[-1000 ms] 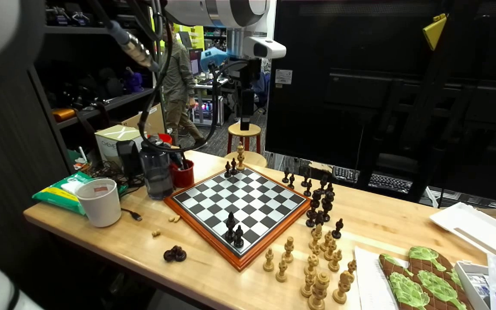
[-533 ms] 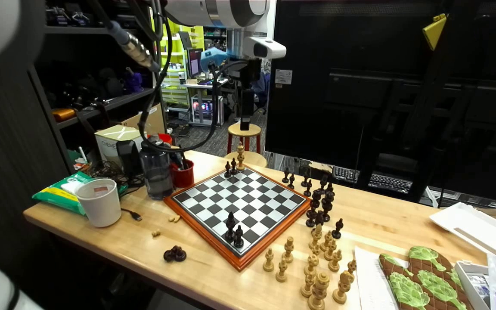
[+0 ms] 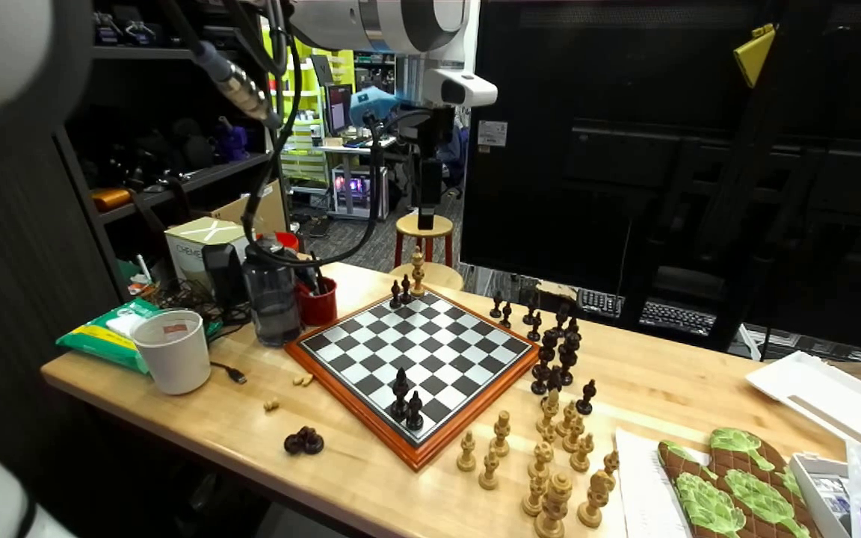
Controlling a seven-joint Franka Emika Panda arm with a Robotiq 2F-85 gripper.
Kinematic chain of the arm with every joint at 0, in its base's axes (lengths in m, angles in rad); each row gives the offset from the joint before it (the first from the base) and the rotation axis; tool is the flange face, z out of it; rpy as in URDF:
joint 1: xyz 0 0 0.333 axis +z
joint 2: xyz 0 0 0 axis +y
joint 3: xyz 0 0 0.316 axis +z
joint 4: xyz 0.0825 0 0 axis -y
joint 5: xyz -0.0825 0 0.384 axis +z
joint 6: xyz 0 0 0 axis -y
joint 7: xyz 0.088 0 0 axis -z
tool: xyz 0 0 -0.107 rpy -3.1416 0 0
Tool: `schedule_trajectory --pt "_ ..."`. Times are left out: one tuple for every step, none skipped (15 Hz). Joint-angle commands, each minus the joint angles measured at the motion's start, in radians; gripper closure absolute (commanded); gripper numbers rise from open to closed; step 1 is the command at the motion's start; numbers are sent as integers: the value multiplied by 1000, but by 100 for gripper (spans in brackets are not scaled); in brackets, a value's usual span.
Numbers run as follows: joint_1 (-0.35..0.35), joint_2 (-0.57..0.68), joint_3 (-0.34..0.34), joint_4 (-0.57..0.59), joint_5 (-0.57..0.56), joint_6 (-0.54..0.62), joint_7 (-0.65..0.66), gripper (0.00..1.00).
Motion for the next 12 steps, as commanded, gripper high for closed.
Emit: schedule_trajectory --pt "-9 19 -6 37 -17 -26 -4 0" --pt "-12 27 -11 50 -24 -36 -8 0" --pt "-15 35 -15 63 -32 -43 -11 0" --pt "-19 45 -21 82 -43 -52 -15 0" --pt "-23 55 -27 102 -54 -66 -17 0" --pt "-26 65 -33 123 -65 -80 -21 0" --pt "-29 77 -39 147 -76 -93 -27 0" --pt "-32 87 -45 168 -84 -108 -34 0" --pt "-35 98 -51 190 -92 -121 -45 0" --pt "-38 109 -57 212 -96 -133 -53 0" --pt "-41 120 -63 232 -100 -145 -64 0" --pt "-44 133 -71 255 -101 -158 -75 0"
